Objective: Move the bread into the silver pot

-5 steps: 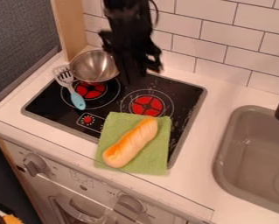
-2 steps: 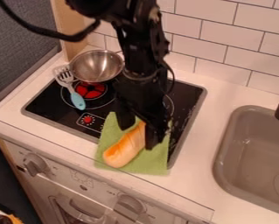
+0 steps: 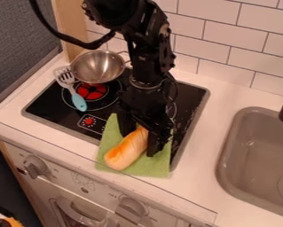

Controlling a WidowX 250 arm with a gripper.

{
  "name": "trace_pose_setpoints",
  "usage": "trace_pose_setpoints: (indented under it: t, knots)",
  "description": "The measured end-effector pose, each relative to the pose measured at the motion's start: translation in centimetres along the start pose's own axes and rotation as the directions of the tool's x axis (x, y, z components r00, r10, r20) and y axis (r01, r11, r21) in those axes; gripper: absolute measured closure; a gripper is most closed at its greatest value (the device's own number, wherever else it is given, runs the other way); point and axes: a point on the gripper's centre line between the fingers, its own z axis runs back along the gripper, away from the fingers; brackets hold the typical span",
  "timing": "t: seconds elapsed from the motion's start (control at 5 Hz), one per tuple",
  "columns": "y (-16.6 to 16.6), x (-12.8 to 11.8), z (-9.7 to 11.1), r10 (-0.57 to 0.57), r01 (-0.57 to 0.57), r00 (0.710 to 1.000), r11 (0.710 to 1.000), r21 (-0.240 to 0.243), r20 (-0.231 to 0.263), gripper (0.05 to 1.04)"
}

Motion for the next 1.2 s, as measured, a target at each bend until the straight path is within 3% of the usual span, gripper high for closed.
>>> trace_pose_setpoints:
  t: [0.2,0.4,0.6,0.8,1.0,1.2]
  knots:
    - [0.0,0.0,0.0,-0.003,0.003,1.000,1.000,-0.003,-0.004,0.412]
    - [-0.2,0.6,2.1,-0.015,0.016,0.999,1.000,-0.024,0.040,0.490]
    - [2.2,2.3,7.3,0.060,-0.056,0.984,0.998,-0.026,0.170,0.490]
    - [8.4,4.4,11.6,0.214,-0.216,0.937,0.976,-0.022,0.275,0.490]
    - [12.3,6.7,9.5,0.278,-0.285,0.926,0.958,-0.009,0.254,0.490]
    - [16.3,8.3,7.2,0.325,-0.346,0.912,0.937,0.046,0.250,0.490]
